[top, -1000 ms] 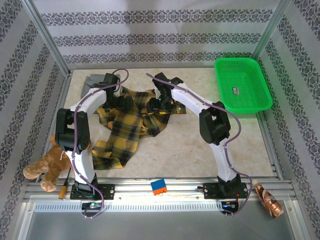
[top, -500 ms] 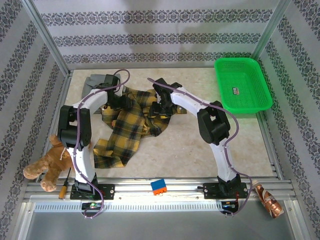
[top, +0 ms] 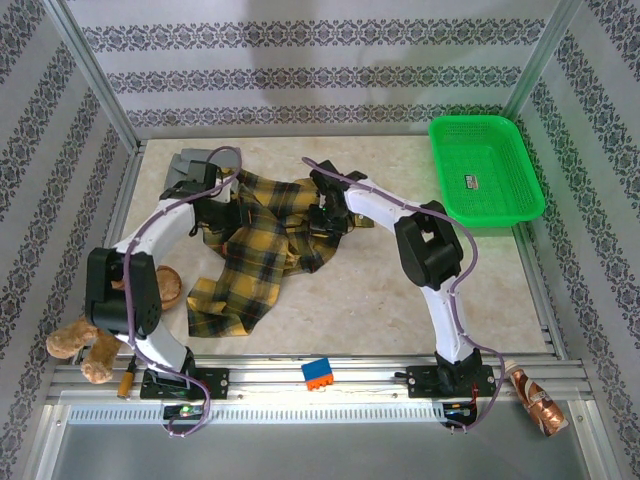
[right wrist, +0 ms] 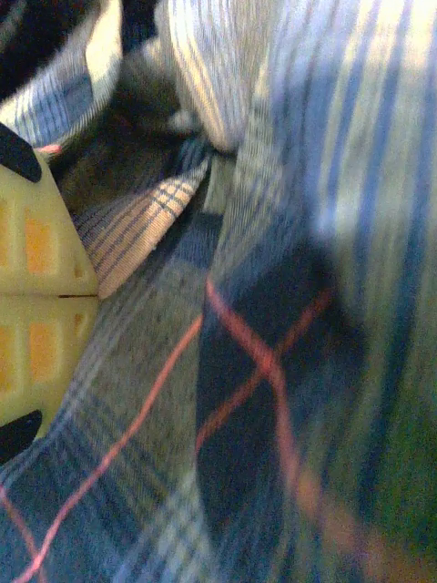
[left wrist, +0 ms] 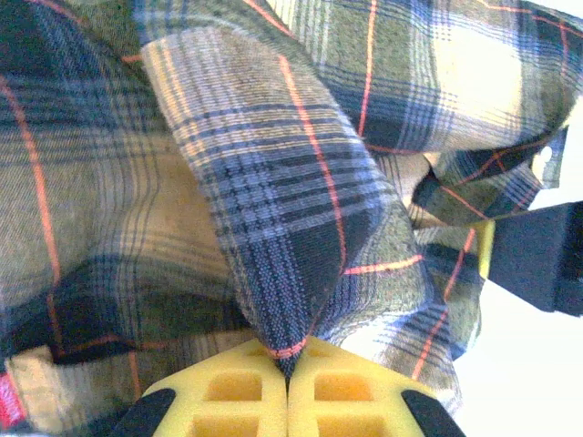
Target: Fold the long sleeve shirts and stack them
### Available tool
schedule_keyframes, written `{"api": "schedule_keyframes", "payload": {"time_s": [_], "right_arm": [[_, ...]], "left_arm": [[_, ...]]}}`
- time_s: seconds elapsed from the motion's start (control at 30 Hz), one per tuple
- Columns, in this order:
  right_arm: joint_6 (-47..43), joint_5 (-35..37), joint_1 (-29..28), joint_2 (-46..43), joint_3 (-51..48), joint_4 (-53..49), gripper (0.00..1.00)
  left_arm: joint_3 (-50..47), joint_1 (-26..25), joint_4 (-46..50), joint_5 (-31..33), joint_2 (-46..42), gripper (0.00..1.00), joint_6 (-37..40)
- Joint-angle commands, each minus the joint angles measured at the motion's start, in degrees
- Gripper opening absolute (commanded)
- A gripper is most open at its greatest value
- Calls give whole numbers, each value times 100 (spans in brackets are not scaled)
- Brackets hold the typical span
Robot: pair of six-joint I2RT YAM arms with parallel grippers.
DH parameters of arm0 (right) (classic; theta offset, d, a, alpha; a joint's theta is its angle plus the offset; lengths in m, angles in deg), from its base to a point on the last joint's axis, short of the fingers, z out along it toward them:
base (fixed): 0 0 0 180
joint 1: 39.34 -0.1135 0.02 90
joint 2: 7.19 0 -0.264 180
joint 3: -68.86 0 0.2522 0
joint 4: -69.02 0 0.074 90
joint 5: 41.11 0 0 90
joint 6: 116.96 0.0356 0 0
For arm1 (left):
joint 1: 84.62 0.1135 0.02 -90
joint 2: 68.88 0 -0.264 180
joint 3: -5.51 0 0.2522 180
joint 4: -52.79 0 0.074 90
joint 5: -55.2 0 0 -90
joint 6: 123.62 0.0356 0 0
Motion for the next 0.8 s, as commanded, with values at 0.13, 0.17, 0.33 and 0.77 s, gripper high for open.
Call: {"api": "schedule_keyframes", "payload": {"time_s": [0.13, 0.17, 0.33, 0.77], "right_arm": [[414, 893, 635, -1457, -1219, 491, 0], [435, 956, 737, -1649, -1404, 558, 0], [97, 543, 1053, -2091, -1768, 692, 0], [968, 1752, 2369, -3768, -3864, 1452, 0]], "left_arm": [[-441, 236, 261, -139, -1339, 3, -410], [-521, 254, 373, -131, -1568, 3, -488], [-1312, 280, 1246, -184, -3034, 3, -1298], [-3051, 247, 3841, 474, -6426, 0, -3426]]}}
